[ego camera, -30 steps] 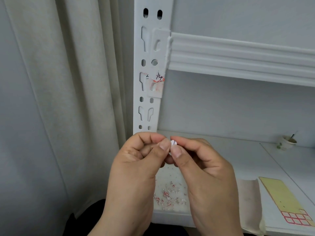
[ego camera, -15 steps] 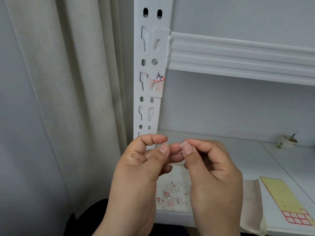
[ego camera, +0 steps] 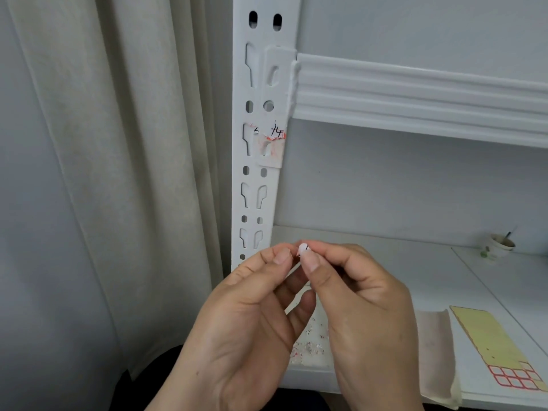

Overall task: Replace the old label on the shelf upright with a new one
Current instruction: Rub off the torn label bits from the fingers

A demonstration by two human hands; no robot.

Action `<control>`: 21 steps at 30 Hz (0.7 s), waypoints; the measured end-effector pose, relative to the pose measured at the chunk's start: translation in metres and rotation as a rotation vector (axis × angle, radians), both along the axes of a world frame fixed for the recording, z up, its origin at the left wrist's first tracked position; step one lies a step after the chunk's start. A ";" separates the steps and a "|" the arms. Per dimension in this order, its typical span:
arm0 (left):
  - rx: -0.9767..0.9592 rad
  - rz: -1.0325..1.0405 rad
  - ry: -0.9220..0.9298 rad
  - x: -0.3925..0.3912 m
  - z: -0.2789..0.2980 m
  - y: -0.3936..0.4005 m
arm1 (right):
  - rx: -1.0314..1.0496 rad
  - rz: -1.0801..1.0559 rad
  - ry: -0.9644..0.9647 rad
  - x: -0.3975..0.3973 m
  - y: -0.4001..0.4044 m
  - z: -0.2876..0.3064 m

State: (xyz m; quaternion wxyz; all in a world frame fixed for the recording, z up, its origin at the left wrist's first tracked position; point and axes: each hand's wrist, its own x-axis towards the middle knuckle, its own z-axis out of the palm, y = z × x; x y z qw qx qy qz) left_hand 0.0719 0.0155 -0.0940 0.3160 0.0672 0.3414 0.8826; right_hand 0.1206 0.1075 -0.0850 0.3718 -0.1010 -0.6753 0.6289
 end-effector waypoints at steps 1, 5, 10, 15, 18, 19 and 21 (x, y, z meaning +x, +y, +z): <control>-0.002 0.001 0.002 0.000 -0.001 0.000 | 0.000 -0.005 0.000 -0.001 0.000 -0.001; -0.010 0.005 -0.001 -0.001 -0.003 -0.001 | -0.020 0.016 -0.009 -0.002 -0.002 -0.002; -0.101 0.061 0.104 0.001 -0.004 -0.001 | 0.089 -0.028 -0.030 -0.002 -0.004 -0.006; -0.229 0.261 0.213 0.004 -0.005 0.003 | 0.445 -0.271 -0.032 -0.004 -0.010 -0.008; -0.162 0.284 0.213 0.007 -0.005 0.004 | 0.504 -0.322 -0.049 -0.005 -0.013 -0.009; -0.143 0.283 0.196 0.008 -0.005 0.004 | 0.488 -0.317 -0.053 -0.005 -0.013 -0.008; -0.086 0.254 0.124 0.008 -0.003 0.005 | 0.332 -0.260 -0.064 -0.003 -0.014 -0.004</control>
